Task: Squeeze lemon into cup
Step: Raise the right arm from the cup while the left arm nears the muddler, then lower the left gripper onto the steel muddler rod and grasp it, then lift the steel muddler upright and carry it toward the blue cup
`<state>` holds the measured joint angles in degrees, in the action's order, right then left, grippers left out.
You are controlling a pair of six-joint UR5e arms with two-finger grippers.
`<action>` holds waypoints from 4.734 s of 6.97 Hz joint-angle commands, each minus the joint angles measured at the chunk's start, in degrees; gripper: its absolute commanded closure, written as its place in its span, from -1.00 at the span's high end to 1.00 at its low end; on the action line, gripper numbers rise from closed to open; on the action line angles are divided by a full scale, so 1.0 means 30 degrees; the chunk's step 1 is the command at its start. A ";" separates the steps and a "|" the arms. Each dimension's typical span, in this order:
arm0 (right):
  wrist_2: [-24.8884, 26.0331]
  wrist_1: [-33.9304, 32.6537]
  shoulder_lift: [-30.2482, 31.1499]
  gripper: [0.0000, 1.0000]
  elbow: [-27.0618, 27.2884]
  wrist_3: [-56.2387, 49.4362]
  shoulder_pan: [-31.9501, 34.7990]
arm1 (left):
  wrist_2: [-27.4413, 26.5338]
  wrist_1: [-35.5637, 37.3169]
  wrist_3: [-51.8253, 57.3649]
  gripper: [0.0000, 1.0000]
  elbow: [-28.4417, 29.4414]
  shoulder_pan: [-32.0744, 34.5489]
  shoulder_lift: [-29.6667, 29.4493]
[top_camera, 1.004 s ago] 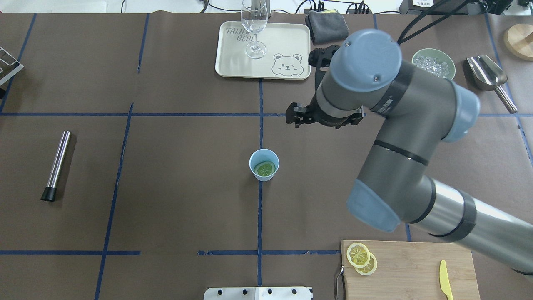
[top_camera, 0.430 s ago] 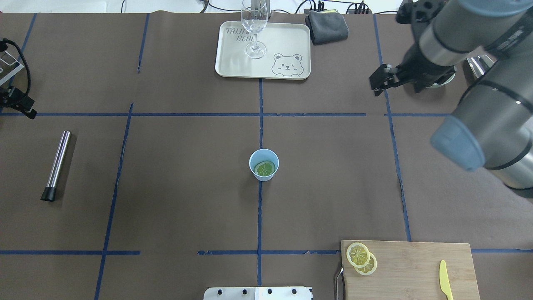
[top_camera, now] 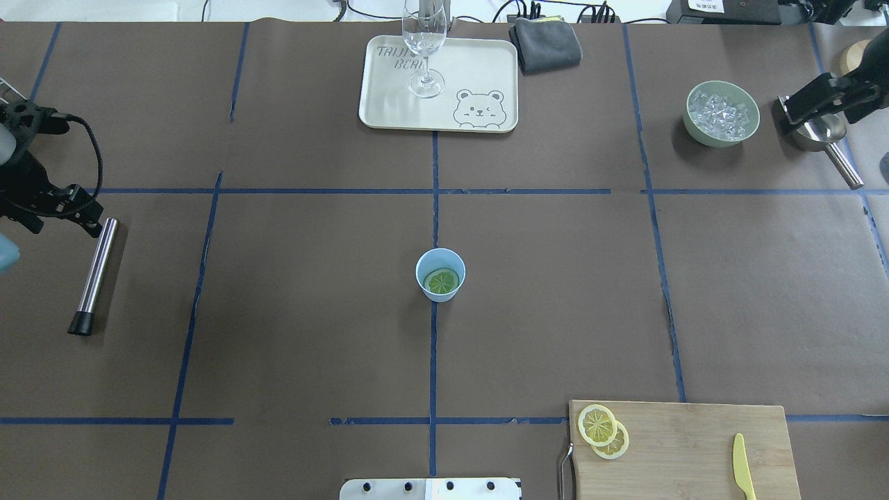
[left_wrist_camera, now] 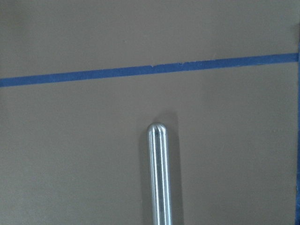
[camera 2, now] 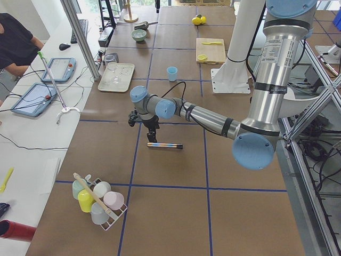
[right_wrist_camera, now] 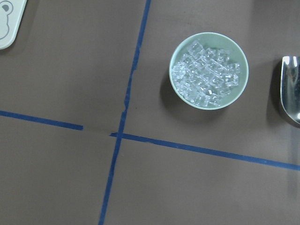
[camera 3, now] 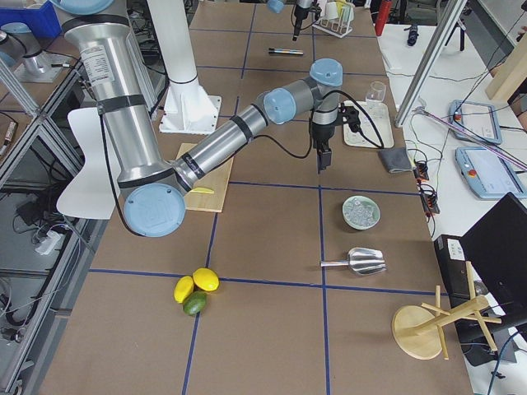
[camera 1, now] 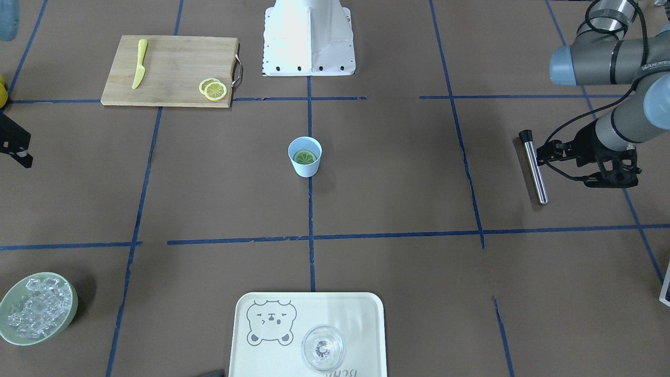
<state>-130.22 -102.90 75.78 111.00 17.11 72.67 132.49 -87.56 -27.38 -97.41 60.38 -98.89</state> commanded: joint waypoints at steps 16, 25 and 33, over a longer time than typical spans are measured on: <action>-0.1593 -0.0007 0.0815 1.00 -0.2722 -0.4063 0.2233 | -0.0014 -0.3069 -0.0191 0.71 0.4462 -0.1404 -0.1023; -0.1273 0.0022 0.0815 1.00 -0.2431 -0.4092 0.2467 | -0.0944 -0.2484 -0.0189 -1.00 0.0428 0.1024 -0.1311; 0.0340 -0.0036 0.1489 1.00 -0.2047 -0.4092 0.2438 | -1.2940 -0.2977 -0.7222 -1.00 -0.6084 -0.5301 -0.7051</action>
<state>-129.24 -103.11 80.11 105.19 4.93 79.98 92.39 -95.50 -48.43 -115.33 45.07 -117.41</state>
